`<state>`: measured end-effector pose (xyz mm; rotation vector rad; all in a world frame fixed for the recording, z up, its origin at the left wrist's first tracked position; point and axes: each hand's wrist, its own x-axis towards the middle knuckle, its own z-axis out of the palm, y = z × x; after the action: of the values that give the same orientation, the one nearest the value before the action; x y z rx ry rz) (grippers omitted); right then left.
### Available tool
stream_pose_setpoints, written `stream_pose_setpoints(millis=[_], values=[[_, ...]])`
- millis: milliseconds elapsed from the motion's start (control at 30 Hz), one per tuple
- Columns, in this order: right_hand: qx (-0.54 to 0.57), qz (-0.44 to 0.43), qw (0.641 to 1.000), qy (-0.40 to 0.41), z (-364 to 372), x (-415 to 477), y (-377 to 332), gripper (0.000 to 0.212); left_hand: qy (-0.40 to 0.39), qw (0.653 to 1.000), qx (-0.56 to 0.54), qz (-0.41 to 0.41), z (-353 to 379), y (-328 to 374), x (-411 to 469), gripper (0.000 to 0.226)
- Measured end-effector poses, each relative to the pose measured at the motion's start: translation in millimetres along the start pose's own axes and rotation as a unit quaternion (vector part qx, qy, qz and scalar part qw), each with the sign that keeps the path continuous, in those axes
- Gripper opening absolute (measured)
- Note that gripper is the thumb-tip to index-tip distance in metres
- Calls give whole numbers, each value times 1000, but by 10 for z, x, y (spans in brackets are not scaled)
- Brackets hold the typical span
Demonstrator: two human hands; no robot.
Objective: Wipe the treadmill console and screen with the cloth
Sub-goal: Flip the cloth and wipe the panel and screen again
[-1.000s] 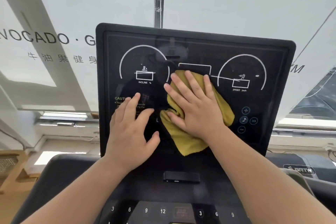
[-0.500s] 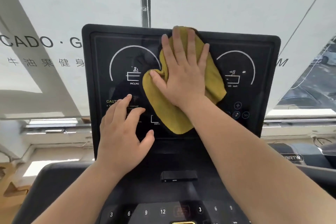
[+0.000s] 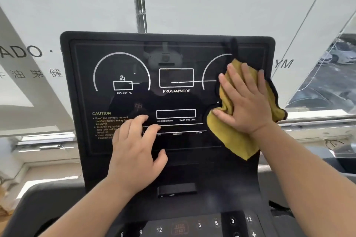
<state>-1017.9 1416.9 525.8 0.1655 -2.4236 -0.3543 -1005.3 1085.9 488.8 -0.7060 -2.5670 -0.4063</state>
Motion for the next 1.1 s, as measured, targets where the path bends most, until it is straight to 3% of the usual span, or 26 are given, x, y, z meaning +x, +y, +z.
stream_pose_setpoints(millis=[167, 267, 333, 400, 467, 533, 600, 667, 800, 967, 1100], values=[[59, 229, 972, 7, -214, 600, -106, 98, -22, 1000, 0, 2, -10, -22, -40, 55], [68, 260, 963, 9, -288, 960, -519, 100, -24, 1000, -17, 1, -45, -32, -19, 55], [51, 172, 983, 21, -276, 1020, -826, 99, -14, 999, -28, -1, -69, -38, 8, 55], [31, 24, 999, 30, -194, 918, -1064, 94, 7, 999, -42, 1, -85, -53, 23, 53], [47, -102, 993, 38, -71, 706, -1144, 87, 23, 999, -47, 7, -99, -66, 39, 52], [80, -175, 980, 48, 40, 458, -1028, 81, 30, 999, -40, 11, -102, -64, 58, 52], [83, -190, 977, 45, 101, 241, -735, 82, 33, 999, -33, 13, -95, -39, 78, 53], [66, -130, 988, 50, 73, 114, -361, 97, 34, 999, -30, 18, -78, 2, 100, 53], [34, 100, 994, -1, -125, 247, 162, 135, 39, 998, -30, 26, -48, 90, 137, 53], [56, 266, 962, -40, -311, 759, -47, 139, 49, 998, -32, 20, -51, 224, 204, 54], [72, 293, 952, -46, -299, 785, -387, 137, 41, 999, -19, 20, -15, 265, 237, 56]])
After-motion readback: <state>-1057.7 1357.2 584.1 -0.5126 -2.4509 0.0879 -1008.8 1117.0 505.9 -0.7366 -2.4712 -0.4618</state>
